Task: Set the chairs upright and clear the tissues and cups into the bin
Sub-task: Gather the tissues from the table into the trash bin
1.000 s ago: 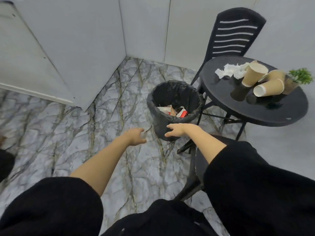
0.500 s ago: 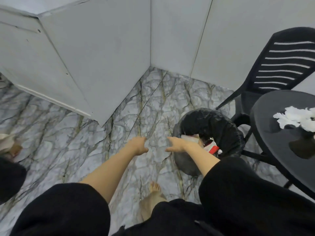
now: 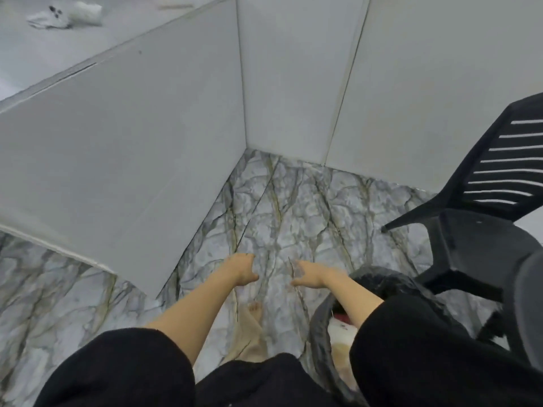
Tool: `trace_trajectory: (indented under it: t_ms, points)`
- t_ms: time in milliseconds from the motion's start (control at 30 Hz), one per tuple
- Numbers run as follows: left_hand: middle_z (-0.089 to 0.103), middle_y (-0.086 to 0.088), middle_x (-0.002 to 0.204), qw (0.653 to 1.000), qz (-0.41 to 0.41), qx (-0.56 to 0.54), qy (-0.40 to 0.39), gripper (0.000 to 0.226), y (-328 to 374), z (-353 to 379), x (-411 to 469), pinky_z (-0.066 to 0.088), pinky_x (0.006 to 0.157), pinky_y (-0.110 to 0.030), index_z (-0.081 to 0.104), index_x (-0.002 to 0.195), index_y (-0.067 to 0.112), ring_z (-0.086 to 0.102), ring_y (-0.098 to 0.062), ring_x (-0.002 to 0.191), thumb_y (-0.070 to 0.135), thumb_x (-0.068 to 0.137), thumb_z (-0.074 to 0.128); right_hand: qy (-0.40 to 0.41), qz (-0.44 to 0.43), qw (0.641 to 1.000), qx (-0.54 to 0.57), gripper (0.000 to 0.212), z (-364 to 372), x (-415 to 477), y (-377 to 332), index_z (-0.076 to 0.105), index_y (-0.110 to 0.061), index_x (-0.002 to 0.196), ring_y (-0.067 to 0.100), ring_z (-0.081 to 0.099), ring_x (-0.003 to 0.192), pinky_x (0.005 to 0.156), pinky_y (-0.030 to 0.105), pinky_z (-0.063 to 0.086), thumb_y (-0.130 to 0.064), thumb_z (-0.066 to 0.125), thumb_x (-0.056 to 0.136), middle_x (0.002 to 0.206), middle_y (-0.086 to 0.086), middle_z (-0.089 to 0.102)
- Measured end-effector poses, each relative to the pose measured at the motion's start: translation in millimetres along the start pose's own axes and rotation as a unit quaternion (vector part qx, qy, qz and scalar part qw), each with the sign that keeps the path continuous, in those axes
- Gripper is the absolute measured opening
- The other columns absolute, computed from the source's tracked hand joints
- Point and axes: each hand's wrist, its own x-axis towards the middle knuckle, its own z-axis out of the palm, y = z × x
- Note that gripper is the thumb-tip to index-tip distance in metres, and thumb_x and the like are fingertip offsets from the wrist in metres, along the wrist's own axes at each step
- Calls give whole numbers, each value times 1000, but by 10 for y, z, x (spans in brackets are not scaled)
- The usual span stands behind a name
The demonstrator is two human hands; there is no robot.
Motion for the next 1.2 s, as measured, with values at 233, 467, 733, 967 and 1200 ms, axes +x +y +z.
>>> trace_trajectory:
  t_ms: [233, 467, 733, 967, 1200]
  points:
    - [34, -15, 150, 989, 103, 110, -2, 63, 231, -1383, 1478, 34, 110, -39, 24, 146, 7, 36, -30, 136, 34, 94, 50, 54, 51, 992, 103, 69, -1242, 858, 203, 14, -7, 146, 27, 26, 140, 115, 36, 24, -37, 47, 93, 155, 12, 20]
    - [31, -14, 150, 949, 238, 207, -15, 64, 1273, -2276, 2642, 31, 111, -41, 21, 147, 11, 33, -30, 137, 36, 94, 48, 116, 116, 966, 197, 59, -2252, 1210, 871, 28, -12, 142, 29, 35, 134, 112, 43, 29, -34, 49, 91, 150, 12, 32]
    - [30, -16, 151, 894, 346, 281, -41, 63, 2889, -2792, 3745, 32, 111, -38, 20, 147, 8, 33, -31, 137, 31, 95, 47, 171, 195, 918, 300, 63, -3123, 1299, 2284, 17, -9, 145, 27, 28, 138, 114, 35, 25, -32, 46, 94, 154, 11, 23]
    - [34, -17, 150, 807, 467, 359, -48, 61, 4669, -2991, 4112, 32, 111, -37, 28, 144, 6, 34, -30, 137, 32, 93, 50, 246, 322, 835, 373, 71, -3346, 752, 3392, 6, -14, 148, 25, 14, 145, 118, 38, 16, -44, 41, 94, 159, 7, 7]
    - [34, -11, 150, 650, 626, 423, -86, 65, 6607, -2421, 3657, 33, 112, -41, 25, 147, 12, 34, -28, 137, 31, 92, 52, 351, 433, 687, 466, 65, -3140, -217, 4215, 16, -20, 147, 28, 27, 140, 115, 44, 22, -44, 44, 92, 157, 7, 16]
